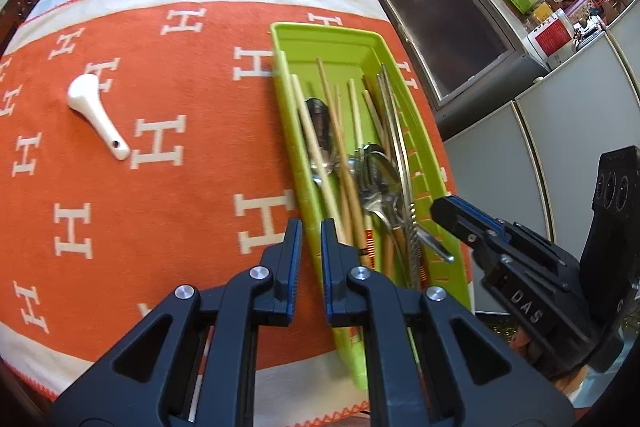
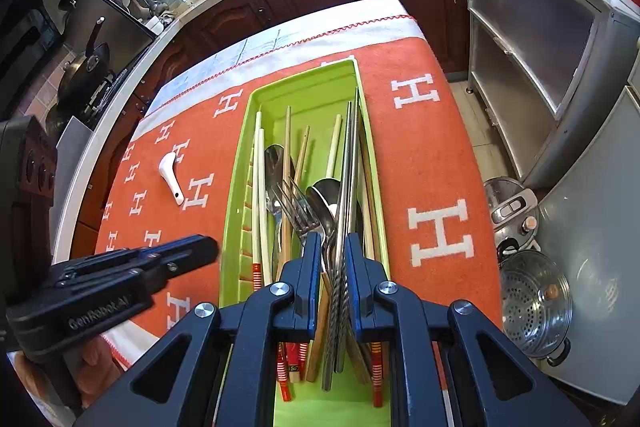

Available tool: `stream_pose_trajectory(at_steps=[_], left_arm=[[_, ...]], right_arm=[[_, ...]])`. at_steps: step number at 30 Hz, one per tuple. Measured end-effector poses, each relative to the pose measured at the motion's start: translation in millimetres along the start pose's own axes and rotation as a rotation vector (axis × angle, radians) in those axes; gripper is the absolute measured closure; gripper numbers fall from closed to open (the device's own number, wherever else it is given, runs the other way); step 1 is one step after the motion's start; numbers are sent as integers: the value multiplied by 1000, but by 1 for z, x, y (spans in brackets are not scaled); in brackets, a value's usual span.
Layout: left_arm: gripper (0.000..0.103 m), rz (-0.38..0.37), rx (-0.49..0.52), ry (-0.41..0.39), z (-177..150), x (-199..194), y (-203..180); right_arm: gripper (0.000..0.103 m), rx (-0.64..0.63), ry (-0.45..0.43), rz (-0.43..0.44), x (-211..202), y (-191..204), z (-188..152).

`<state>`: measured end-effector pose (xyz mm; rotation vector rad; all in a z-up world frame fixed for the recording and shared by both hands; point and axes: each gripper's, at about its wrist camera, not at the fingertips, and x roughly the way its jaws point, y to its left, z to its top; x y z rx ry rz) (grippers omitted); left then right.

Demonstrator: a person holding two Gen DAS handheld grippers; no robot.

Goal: Organize utensils
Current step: 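Lower both held chopsticks into the green tray and open both tools, then lower the right tool onto the white ceramic spoon and close on it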

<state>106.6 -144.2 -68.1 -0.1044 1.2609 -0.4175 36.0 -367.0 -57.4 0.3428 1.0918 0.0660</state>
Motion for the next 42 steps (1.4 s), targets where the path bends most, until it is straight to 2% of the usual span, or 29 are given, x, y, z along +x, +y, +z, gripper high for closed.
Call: stream_pose_trajectory(at_steps=[10, 19, 32, 42], left_arm=[[97, 81, 29, -37, -15, -22, 26], [97, 138, 34, -72, -21, -39, 44], [97, 221, -64, -123, -28, -59, 112], [97, 229, -174, -135, -15, -56, 173]], right_arm=[[91, -15, -2, 16, -10, 16, -13], [91, -85, 8, 58, -14, 60, -19], [91, -211, 50, 108, 1, 143, -10], [84, -272, 101, 152, 46, 197, 21]])
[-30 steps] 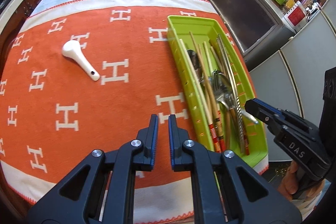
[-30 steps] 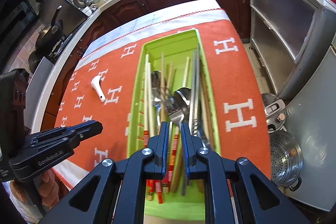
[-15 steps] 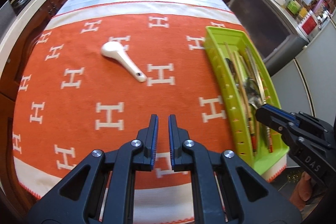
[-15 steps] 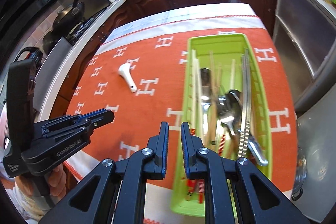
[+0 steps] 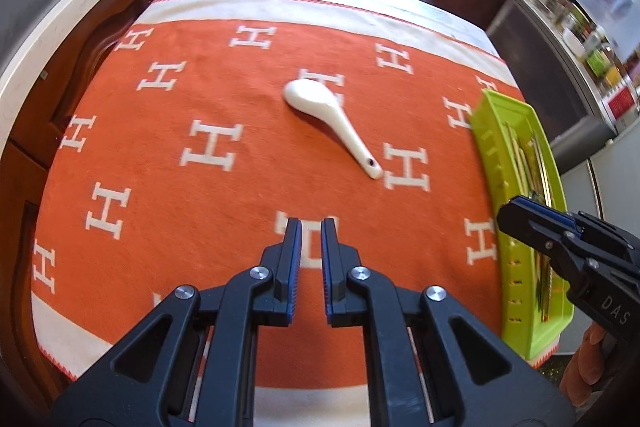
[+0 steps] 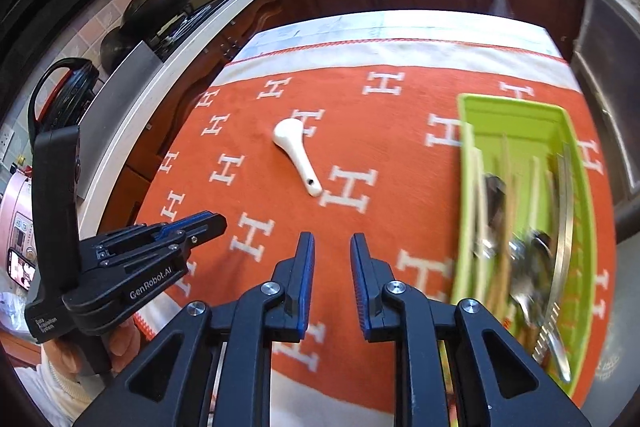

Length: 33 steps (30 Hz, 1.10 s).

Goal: Organize utensils
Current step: 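Lower the right tool onto the white ceramic spoon and close on it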

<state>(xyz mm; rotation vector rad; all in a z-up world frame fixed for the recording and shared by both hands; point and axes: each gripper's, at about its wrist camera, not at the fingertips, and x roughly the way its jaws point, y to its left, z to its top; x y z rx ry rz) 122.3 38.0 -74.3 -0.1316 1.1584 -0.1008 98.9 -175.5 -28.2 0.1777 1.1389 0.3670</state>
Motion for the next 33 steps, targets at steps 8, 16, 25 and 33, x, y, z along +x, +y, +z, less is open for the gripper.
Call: stream_pose_trajectory(at_steps=[8, 16, 25, 33], left_arm=[[97, 14, -29, 9, 25, 25, 29], [97, 56, -82, 23, 60, 53, 60], [97, 54, -92, 45, 67, 73, 71], [97, 70, -86, 49, 61, 75, 68]], right_arm=[[60, 17, 44, 95, 65, 8, 64], [57, 25, 131, 119, 141, 15, 110], [63, -33, 158, 140, 192, 28, 121], [81, -98, 132, 118, 189, 50, 109]])
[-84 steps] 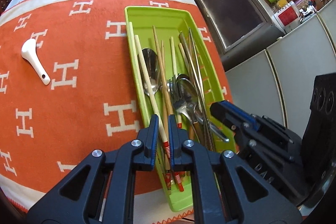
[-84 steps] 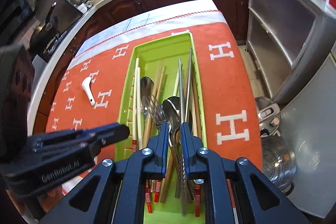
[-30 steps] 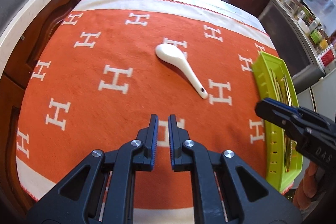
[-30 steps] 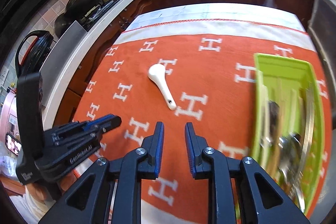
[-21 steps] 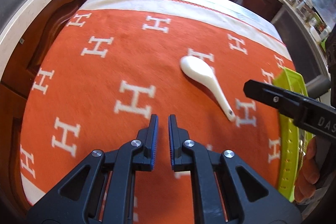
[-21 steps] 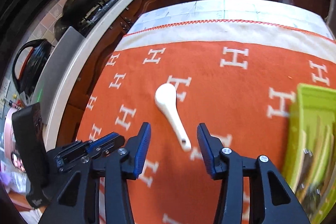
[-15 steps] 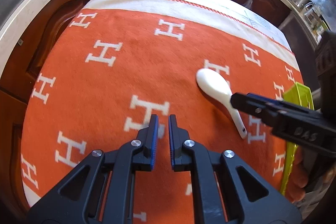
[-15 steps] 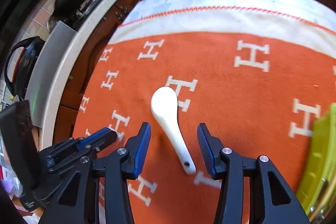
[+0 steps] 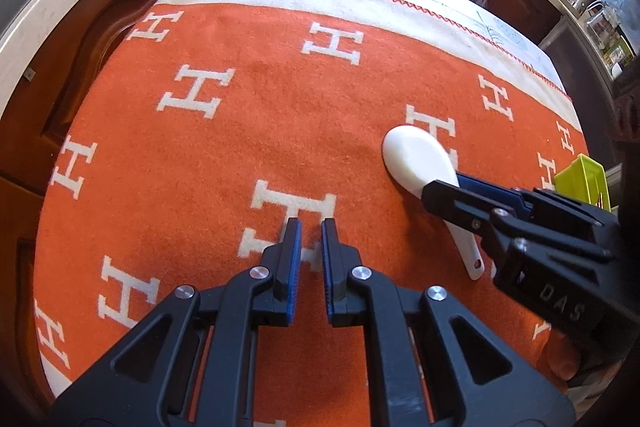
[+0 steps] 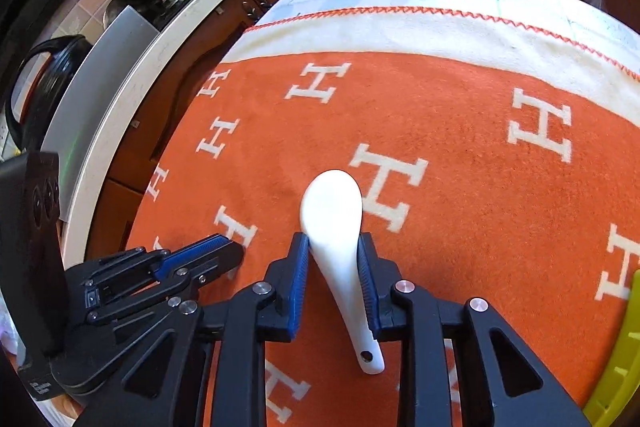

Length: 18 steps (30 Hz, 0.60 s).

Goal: Organize utensils
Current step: 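Lower the right tool onto the white ceramic spoon and close on it, then carry the white ceramic spoon into the tray and open the right tool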

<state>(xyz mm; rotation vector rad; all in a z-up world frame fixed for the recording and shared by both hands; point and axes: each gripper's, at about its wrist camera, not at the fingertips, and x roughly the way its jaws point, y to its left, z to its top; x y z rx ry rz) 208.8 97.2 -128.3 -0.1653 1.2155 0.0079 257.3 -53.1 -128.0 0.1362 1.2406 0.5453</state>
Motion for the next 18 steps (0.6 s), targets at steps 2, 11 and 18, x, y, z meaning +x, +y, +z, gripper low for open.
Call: stream_pose_trajectory(at_steps=[2, 11, 18], left_arm=[[97, -2, 6, 1, -2, -2, -2], [97, -16, 59, -18, -18, -26, -25], [97, -41, 157, -31, -39, -49, -67]], right_arm=[[83, -22, -22, -17, -8, 6, -6], [100, -15, -118, 10, -65, 17, -37], [100, 54, -202, -6, -127, -4, -77]])
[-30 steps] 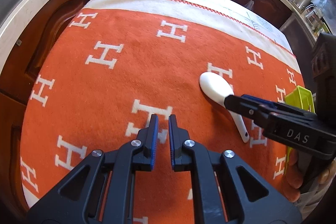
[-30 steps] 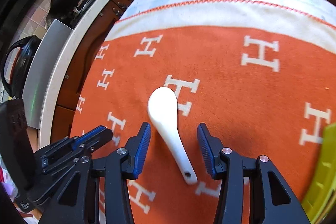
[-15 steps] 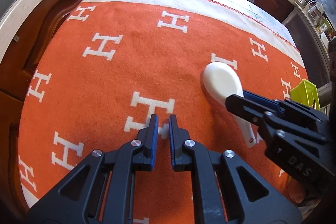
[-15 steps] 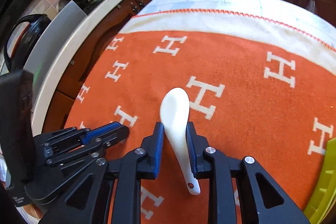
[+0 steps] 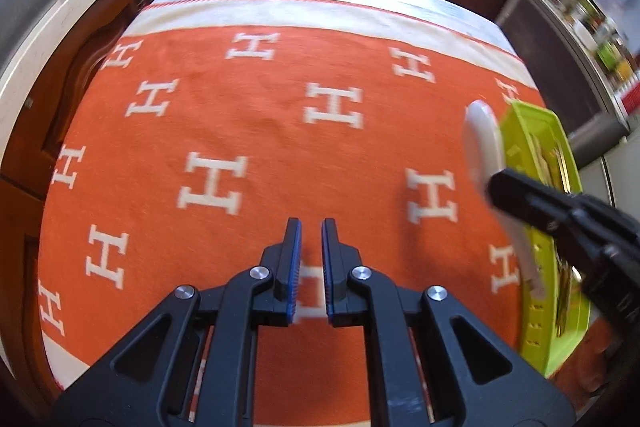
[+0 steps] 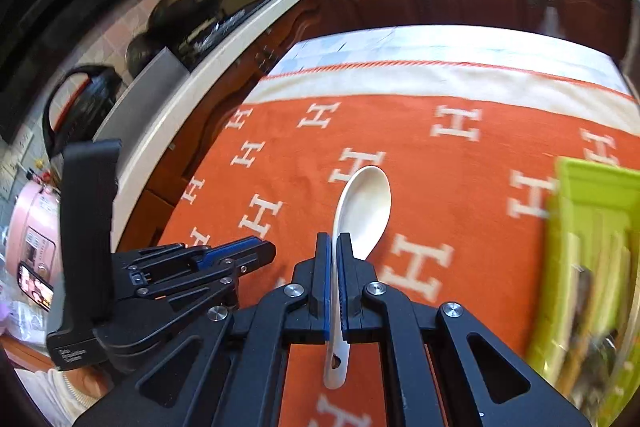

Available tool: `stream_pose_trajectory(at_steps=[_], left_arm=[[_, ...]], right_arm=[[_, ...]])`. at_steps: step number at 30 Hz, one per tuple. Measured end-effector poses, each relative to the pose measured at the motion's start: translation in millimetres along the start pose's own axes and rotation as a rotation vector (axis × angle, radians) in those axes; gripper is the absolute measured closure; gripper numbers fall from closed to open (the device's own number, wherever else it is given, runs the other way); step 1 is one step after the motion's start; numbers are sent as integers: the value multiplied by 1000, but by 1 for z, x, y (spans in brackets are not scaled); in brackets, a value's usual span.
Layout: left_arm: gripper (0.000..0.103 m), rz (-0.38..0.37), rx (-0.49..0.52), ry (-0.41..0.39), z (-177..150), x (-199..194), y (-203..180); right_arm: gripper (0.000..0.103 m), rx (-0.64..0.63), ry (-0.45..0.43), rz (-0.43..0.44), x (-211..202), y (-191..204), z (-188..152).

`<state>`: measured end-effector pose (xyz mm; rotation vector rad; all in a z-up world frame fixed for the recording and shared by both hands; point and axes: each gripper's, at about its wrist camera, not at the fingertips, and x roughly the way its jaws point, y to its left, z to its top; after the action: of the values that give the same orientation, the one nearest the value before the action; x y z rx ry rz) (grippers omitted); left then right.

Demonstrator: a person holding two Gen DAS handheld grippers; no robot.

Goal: Organize utensils
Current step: 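Carry the white ceramic spoon into the tray and open the right tool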

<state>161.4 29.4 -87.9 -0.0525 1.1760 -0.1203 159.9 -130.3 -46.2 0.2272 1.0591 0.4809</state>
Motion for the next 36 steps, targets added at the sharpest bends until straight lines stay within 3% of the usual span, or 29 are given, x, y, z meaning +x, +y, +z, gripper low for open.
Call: stream_pose_trajectory(at_steps=[8, 11, 14, 19, 22, 24, 34, 36], left_arm=[[97, -36, 119, 11, -15, -7, -64], [89, -49, 147, 26, -21, -6, -84], [83, -49, 167, 24, -27, -6, -99], [82, -48, 185, 23, -30, -8, -113], [73, -45, 193, 17, -33, -10, -118], [62, -43, 195, 7, -33, -12, -118], [61, -46, 208, 8, -40, -15, -122], [61, -47, 215, 9, -43, -16, -124]], right_arm=[[100, 45, -112, -115, -95, -62, -27], [100, 80, -130, -183, -113, -95, -34], [100, 108, -126, -228, -118, -125, -38], [100, 144, -91, -259, -103, -159, -40], [97, 190, -57, -260, -88, -177, -41], [89, 221, -51, -256, -81, -183, -42], [55, 227, -67, -274, -109, -171, -66], [40, 230, -53, -289, -114, -166, -76]])
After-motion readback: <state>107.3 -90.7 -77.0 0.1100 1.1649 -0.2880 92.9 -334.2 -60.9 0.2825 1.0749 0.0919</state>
